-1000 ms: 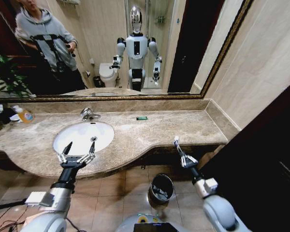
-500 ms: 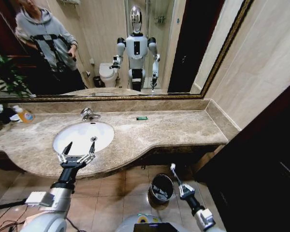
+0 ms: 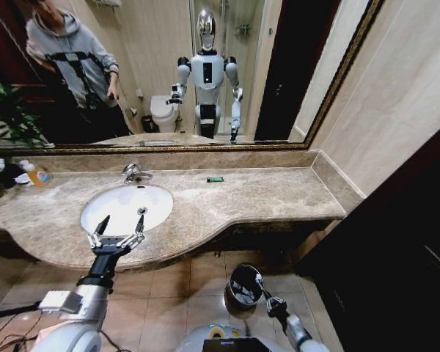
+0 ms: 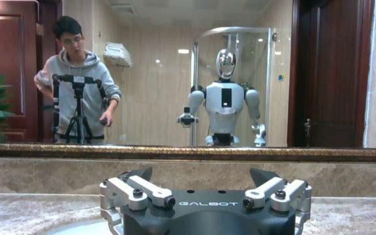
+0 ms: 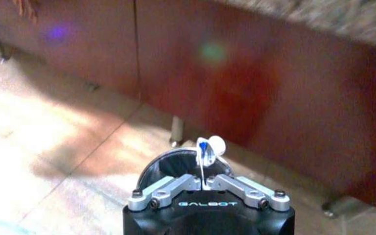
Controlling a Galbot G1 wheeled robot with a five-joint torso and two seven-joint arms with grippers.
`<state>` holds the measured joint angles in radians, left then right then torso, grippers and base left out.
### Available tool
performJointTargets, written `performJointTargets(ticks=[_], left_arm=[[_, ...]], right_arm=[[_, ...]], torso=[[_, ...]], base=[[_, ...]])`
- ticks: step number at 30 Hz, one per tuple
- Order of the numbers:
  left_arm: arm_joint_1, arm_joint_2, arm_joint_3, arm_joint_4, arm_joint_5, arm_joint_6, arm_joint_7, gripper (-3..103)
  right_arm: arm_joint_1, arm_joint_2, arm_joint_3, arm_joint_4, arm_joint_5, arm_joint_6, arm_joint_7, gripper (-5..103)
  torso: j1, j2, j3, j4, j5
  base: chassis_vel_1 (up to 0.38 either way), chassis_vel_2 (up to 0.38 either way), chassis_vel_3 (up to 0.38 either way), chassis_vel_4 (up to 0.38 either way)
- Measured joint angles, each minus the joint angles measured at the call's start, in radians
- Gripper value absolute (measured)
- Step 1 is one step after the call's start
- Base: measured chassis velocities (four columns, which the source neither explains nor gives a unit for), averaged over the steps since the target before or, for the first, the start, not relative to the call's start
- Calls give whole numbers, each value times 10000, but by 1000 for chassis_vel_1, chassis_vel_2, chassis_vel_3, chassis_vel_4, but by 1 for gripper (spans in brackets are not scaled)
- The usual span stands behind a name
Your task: Pick up the trash from the sink and place it in the trash bin.
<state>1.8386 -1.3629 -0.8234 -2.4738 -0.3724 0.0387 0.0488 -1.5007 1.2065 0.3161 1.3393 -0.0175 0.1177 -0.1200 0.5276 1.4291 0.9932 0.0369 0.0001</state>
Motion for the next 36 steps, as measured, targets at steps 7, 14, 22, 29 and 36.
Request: performJointTargets(ticks=[7, 14, 22, 29, 36], left_arm=[[1, 0, 0, 0, 0, 0, 0, 100], [0, 0, 0, 0, 0, 0, 0, 100], [1, 0, 0, 0, 0, 0, -1, 100], [0, 0, 1, 0, 0, 0, 0, 100], [0, 0, 0, 0, 0, 0, 0, 100]], right_arm=[[1458, 212, -805, -2020, -546, 27, -70, 0], [2903, 521, -1083, -4126, -1037, 548, -288, 0], [4614, 1236, -1092, -6899, -1615, 1107, -362, 0], [5297, 1983, -704, -8458, -2321, 1349, -322, 0], [5355, 2278, -696, -8495, -2561, 1191, -275, 0]], torso=[[0, 0, 0, -2, -2], [0, 0, 1, -2, -1], [0, -1, 0, 0, 0], [0, 0, 0, -1, -2], [0, 0, 0, -1, -1]], base=[[0, 0, 0, 0], [0, 0, 0, 0], [0, 0, 0, 0], [0, 0, 0, 0], [0, 0, 0, 0]])
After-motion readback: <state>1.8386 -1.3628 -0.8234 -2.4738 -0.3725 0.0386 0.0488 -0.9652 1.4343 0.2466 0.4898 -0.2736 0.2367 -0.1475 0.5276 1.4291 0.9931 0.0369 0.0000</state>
